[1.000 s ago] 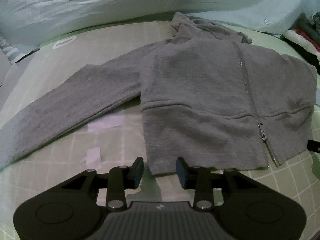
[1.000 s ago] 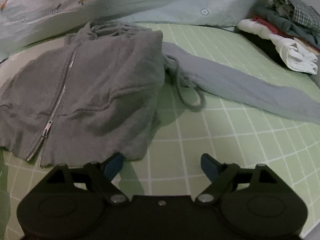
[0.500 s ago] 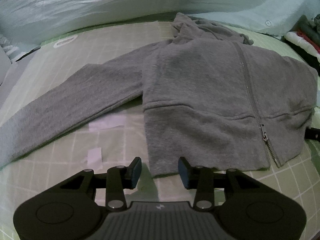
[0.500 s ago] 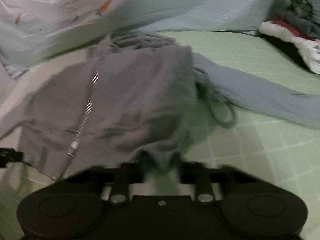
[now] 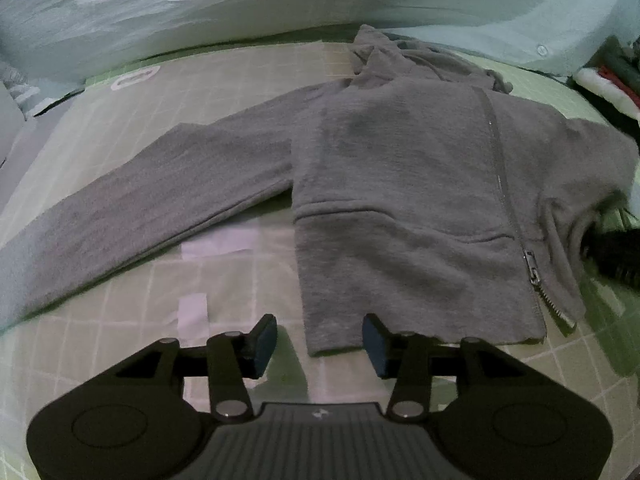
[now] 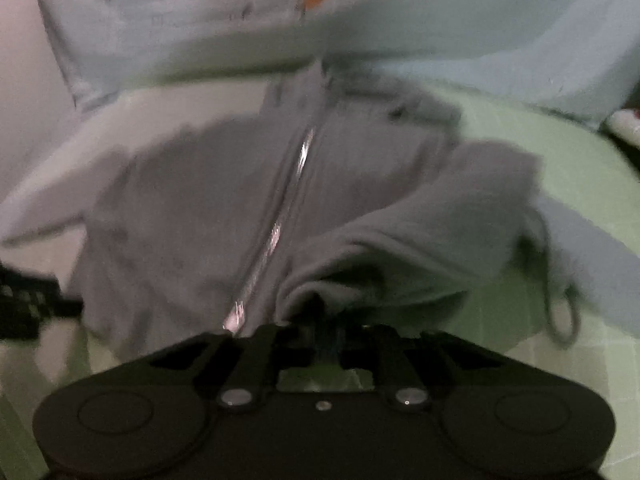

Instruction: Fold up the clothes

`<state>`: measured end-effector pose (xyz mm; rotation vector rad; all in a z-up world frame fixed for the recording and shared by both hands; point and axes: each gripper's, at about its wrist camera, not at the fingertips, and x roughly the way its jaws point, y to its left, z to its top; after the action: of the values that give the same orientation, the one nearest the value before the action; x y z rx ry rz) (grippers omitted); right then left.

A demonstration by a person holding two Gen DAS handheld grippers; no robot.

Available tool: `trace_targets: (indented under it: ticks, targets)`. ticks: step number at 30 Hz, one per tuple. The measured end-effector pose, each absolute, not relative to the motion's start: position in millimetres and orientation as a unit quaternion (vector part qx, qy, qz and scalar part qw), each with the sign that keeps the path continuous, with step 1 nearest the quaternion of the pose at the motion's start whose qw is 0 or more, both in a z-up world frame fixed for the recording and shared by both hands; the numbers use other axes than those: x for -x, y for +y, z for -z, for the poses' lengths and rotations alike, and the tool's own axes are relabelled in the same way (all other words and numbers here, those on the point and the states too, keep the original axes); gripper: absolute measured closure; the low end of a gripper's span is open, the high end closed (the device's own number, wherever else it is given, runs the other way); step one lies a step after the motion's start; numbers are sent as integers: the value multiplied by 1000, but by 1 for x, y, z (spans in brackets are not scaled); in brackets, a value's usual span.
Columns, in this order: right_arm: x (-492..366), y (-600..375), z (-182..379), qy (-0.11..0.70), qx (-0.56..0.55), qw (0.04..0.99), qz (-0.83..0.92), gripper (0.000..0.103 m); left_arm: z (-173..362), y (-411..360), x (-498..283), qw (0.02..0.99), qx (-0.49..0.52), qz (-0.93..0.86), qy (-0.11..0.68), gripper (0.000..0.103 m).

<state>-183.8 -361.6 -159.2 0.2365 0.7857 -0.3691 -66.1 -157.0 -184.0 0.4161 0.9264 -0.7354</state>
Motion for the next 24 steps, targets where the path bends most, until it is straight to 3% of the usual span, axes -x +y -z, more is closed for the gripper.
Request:
trace_targets:
  ticks: [1, 6, 17, 20, 24]
  targets:
    - [182, -360, 162, 388, -113, 898, 176, 73, 184, -157, 66, 810, -193, 344, 434, 53]
    - [212, -360, 155, 383, -113, 897, 189, 65, 185, -156, 64, 810, -188, 343, 437, 51]
    - [215, -366, 172, 410, -7, 870, 275, 63, 185, -157, 63, 811, -192, 343, 434, 49]
    - [212, -369, 173, 401, 17, 872, 280, 65, 185, -157, 63, 810, -196, 345, 432, 49]
    - [214, -366, 166, 374, 38, 881, 289, 85, 184, -157, 61, 810, -197, 344, 433, 47]
